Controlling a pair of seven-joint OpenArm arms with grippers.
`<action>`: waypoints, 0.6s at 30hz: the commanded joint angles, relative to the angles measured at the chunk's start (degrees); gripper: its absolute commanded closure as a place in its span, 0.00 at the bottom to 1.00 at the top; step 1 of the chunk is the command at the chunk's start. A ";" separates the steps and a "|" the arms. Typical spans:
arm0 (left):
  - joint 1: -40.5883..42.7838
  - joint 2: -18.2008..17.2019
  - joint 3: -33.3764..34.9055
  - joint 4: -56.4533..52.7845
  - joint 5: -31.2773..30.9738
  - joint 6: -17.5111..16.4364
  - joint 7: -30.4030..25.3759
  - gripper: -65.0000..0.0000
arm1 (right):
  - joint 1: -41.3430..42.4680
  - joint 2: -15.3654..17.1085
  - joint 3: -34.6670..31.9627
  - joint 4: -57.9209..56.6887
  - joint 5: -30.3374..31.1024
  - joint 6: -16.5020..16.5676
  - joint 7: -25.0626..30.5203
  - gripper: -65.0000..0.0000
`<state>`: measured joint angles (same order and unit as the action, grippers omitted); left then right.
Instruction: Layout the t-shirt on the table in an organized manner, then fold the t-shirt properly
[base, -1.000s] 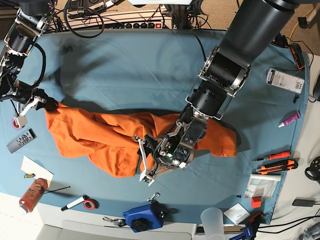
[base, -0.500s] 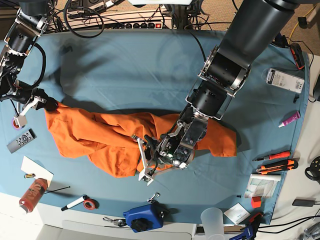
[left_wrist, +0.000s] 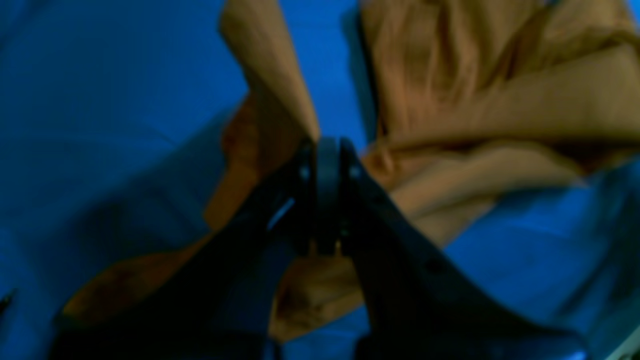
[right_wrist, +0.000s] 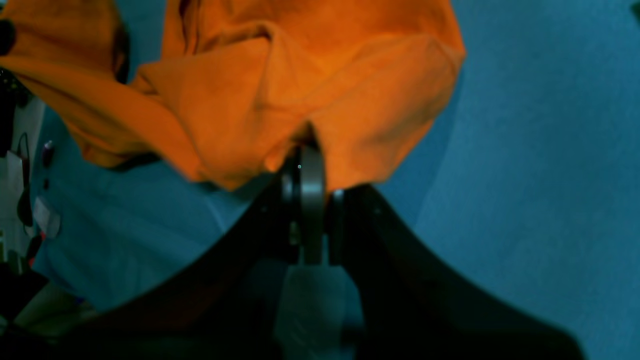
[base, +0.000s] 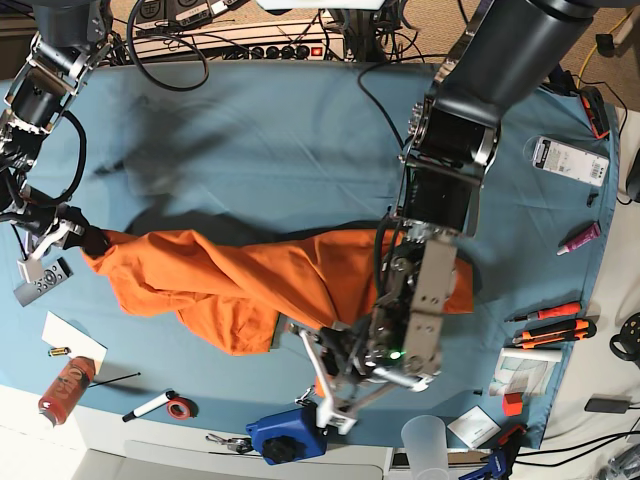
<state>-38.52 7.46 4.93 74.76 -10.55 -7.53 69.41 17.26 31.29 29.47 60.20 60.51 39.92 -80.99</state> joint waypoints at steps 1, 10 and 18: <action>0.07 -0.68 -0.81 1.64 -0.42 -0.02 0.13 1.00 | 1.33 1.64 0.26 0.92 1.60 0.08 0.99 1.00; 19.37 -10.25 -7.43 19.91 -3.65 -0.02 0.13 1.00 | 1.31 1.60 0.26 0.92 1.62 0.08 1.07 1.00; 44.17 -12.39 -14.51 45.75 -7.65 0.09 -2.62 1.00 | 1.29 1.60 0.26 0.92 2.56 0.08 0.99 1.00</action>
<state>6.68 -5.02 -9.63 119.55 -17.89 -7.33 67.85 17.28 31.18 29.43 60.16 62.06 39.94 -81.14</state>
